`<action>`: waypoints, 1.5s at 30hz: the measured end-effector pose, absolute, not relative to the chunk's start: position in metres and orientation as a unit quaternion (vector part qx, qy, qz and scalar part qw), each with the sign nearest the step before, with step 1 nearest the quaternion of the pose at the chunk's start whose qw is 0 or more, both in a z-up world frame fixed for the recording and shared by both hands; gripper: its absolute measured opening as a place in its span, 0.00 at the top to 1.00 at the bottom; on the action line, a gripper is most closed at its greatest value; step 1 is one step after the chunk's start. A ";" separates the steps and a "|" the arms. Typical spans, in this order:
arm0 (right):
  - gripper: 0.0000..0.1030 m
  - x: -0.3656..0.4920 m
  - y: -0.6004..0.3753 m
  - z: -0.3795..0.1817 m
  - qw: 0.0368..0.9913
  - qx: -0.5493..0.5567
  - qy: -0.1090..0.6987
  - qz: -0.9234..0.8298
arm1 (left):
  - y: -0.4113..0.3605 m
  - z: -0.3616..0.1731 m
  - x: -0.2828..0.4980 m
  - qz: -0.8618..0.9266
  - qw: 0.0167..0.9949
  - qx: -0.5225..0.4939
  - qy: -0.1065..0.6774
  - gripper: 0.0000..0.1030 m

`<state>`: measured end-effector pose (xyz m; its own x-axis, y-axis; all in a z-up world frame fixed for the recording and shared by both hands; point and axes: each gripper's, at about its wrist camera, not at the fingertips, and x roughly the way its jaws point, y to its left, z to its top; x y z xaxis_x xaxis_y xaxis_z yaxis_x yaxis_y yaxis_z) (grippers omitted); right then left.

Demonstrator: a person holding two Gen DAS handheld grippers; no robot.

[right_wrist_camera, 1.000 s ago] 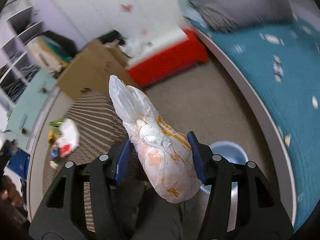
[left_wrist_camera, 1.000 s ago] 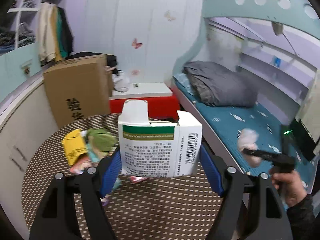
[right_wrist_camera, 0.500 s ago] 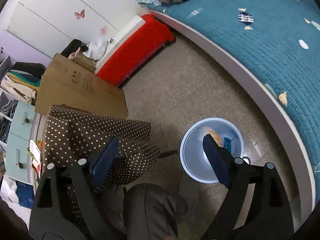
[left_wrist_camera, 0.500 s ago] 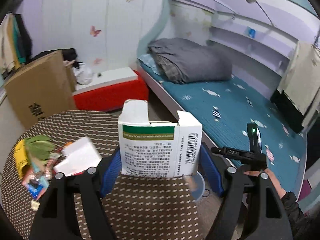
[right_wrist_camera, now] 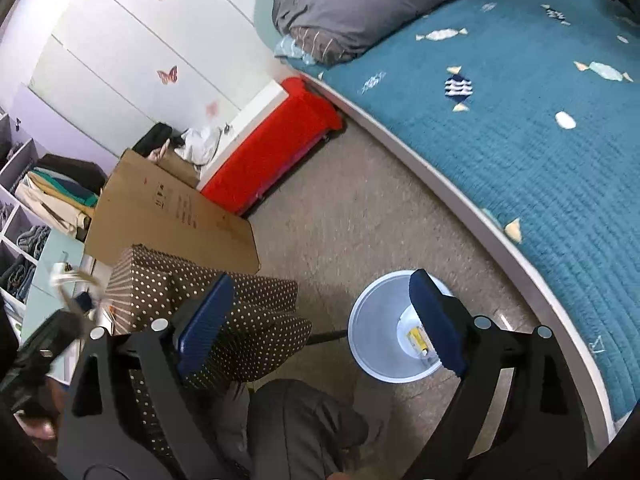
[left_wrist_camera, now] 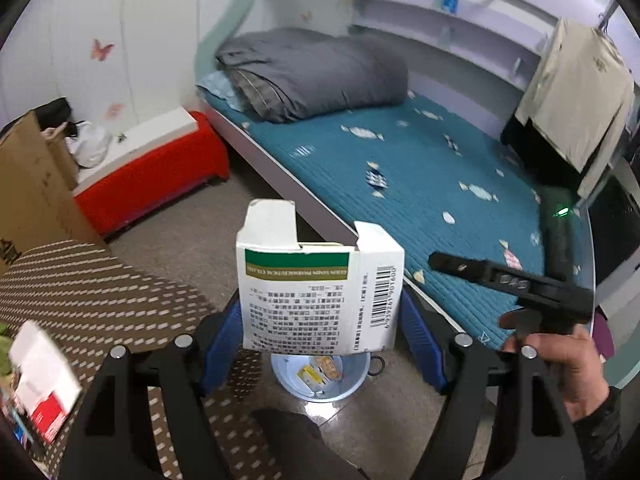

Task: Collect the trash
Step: 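Carry both items to the blue bin and open both grippers over it, then return both grippers over the table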

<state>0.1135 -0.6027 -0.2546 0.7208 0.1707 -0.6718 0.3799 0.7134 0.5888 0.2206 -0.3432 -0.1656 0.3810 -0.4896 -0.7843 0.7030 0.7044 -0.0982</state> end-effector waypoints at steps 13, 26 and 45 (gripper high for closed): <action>0.14 0.099 -0.600 -0.231 0.862 0.360 0.351 -0.062 | -0.403 -0.212 0.246 -0.352 0.786 0.185 0.473 0.08; 0.11 0.107 -0.560 -0.203 0.877 0.329 0.348 -0.037 | -0.339 -0.159 0.230 -0.338 0.828 0.135 0.427 0.08; 0.06 0.128 -0.469 -0.130 0.909 0.243 0.335 0.035 | -0.232 -0.094 0.192 -0.306 0.878 0.072 0.362 0.08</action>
<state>0.1279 -0.4694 -0.1296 0.7726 0.2269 -0.5929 0.0993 0.8793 0.4658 0.1917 -0.2322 -0.0938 0.5509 -0.4844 -0.6796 0.5889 0.8026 -0.0947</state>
